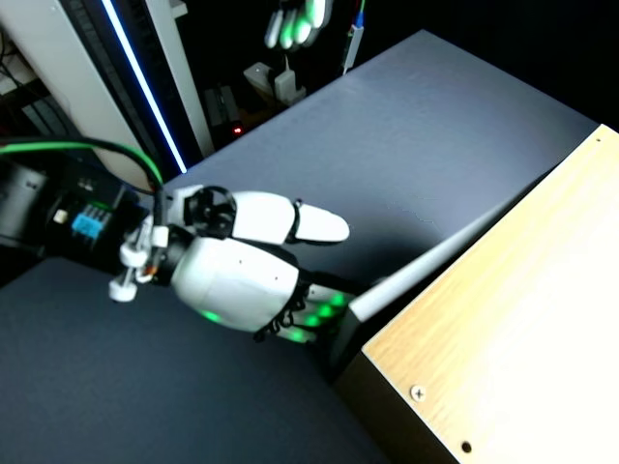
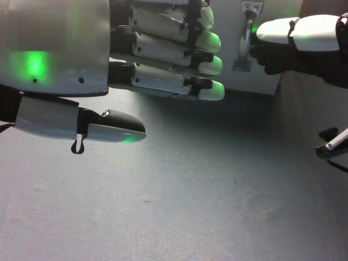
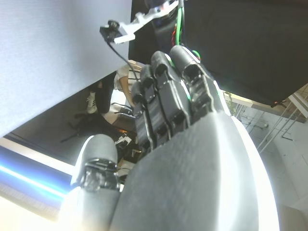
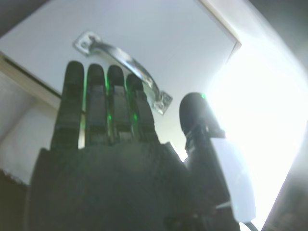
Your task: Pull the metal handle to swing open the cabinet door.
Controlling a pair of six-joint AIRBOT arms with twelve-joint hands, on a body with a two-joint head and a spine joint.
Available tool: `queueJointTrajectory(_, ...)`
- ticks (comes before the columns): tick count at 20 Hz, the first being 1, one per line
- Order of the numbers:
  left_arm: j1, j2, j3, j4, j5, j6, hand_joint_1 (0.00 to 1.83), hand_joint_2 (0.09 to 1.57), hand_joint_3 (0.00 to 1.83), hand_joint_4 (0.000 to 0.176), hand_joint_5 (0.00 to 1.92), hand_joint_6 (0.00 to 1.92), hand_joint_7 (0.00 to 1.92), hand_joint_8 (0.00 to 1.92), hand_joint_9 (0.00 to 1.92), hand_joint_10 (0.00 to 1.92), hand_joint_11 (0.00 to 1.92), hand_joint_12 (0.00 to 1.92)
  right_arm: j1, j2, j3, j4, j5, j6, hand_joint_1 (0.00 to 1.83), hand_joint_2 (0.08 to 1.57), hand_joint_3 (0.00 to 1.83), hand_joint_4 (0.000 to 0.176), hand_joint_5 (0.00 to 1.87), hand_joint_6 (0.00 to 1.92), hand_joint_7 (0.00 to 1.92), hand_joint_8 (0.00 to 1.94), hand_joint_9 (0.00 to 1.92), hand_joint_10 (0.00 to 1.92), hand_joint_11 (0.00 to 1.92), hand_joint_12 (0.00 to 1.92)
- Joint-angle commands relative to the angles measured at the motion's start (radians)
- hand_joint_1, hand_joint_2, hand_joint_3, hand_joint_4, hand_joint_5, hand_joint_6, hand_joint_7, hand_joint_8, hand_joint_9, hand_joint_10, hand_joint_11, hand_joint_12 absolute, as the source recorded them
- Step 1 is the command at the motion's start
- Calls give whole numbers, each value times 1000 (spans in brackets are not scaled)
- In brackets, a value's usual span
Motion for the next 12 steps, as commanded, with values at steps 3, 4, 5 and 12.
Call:
queueJointTrajectory(3,-10,8,-3,-96,-22,6,0,1566,7,0,386,2,423,0,396,0,0,905,-4,18,-27,-20,85,4,0,1566,7,0,239,1,271,1,248,2,0,692)
queueJointTrajectory(4,-10,8,-3,-96,-22,6,0,1566,6,0,387,2,422,0,393,0,0,903,-6,24,-36,-22,85,4,0,1564,3,0,227,0,262,1,244,2,0,681)
queueJointTrajectory(5,-10,8,-3,-96,-22,6,0,1568,7,0,386,2,421,0,393,0,0,903,-7,31,-46,-25,85,4,0,1563,3,0,229,1,265,3,249,3,0,685)
queueJointTrajectory(12,-10,8,-3,-96,-22,6,0,1570,7,0,397,5,427,2,397,1,2,905,-32,77,-122,-106,86,4,0,1566,2,0,241,5,272,3,251,2,0,695)
